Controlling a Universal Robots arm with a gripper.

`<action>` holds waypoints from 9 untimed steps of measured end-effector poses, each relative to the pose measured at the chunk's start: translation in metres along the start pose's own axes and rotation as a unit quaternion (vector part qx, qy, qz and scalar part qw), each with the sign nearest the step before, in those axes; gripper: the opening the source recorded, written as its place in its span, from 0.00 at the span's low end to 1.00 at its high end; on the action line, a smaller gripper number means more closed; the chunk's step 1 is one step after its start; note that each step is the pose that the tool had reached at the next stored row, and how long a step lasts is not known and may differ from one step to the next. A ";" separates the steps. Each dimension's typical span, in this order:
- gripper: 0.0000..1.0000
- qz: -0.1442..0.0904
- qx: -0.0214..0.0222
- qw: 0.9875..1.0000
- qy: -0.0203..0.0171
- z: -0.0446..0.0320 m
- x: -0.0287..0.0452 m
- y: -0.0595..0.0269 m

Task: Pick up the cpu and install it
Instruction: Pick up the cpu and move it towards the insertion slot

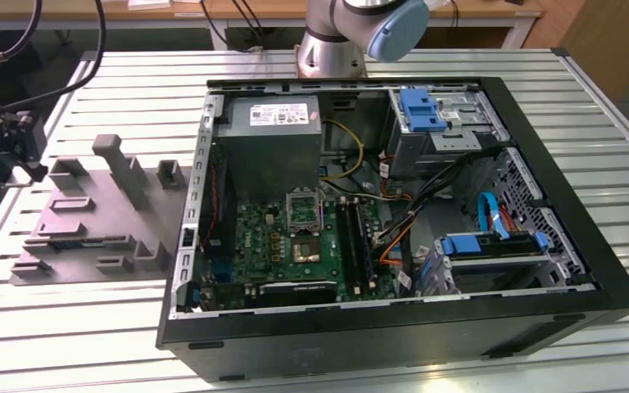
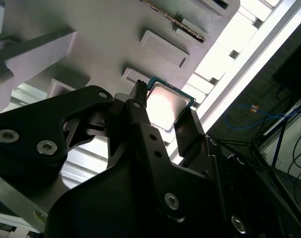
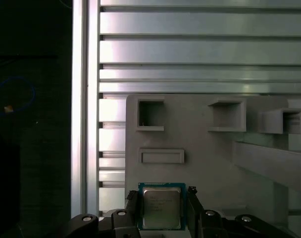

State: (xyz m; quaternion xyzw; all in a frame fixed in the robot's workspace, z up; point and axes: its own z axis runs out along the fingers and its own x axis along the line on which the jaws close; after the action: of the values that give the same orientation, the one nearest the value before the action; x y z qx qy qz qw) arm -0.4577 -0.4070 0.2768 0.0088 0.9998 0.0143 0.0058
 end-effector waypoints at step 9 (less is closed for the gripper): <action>0.47 0.000 0.000 1.000 0.000 -0.0039 0.0000 0.0001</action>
State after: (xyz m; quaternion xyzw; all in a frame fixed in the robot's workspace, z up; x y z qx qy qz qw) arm -0.4577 -0.4070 0.2807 0.0088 0.9998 0.0143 0.0057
